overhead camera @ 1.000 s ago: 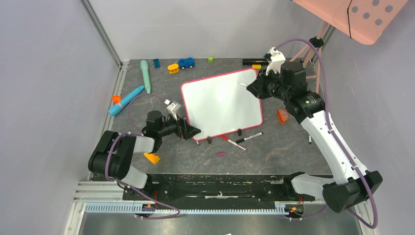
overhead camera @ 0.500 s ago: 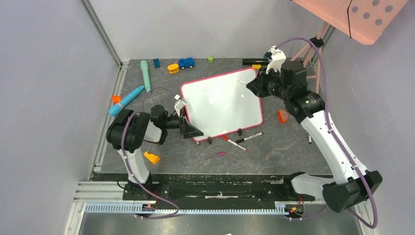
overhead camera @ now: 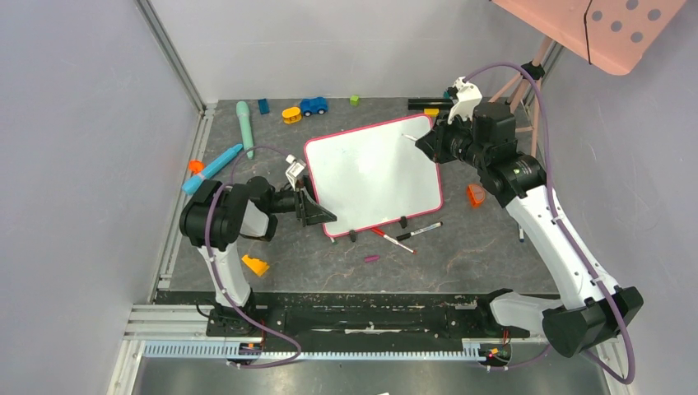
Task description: Write a sentence on the whiteboard
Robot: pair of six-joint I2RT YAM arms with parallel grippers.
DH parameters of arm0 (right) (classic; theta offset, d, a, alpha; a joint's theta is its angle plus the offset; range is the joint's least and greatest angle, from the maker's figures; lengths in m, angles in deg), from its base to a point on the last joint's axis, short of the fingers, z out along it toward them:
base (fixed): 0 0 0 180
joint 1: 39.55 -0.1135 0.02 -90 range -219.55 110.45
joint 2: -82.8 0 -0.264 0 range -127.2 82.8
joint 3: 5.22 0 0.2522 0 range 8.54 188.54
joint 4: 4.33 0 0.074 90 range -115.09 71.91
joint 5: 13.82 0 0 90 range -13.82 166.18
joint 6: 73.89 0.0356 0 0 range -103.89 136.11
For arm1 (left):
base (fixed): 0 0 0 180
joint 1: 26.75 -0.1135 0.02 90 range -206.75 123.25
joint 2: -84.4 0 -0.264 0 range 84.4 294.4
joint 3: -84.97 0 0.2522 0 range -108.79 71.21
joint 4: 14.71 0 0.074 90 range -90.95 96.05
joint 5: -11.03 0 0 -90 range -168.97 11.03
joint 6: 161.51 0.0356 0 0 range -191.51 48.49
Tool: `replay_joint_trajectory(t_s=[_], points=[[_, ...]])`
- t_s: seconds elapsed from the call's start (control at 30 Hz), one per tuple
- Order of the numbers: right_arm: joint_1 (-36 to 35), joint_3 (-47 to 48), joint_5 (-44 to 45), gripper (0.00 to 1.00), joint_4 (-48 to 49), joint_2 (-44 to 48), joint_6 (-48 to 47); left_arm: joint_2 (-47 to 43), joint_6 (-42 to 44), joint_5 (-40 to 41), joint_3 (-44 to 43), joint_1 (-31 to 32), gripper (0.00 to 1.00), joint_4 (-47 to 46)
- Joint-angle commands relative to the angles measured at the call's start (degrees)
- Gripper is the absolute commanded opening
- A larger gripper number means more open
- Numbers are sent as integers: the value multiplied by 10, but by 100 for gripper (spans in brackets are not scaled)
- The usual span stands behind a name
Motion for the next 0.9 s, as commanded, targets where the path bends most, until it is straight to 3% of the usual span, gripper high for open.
replay_joint_trajectory(t_s=[0.0,0.37,0.53,0.87], points=[[-3,19,6,0,21,8,-11,-16,-8,32,14,-6,100,-56],[-3,28,10,0,13,4,-18,15,12,72,-37,-43,100,-56],[-2,30,15,0,11,3,-18,37,10,27,-70,-67,100,-56],[-3,54,30,0,13,-9,-26,62,-4,15,-112,-67,100,-56]])
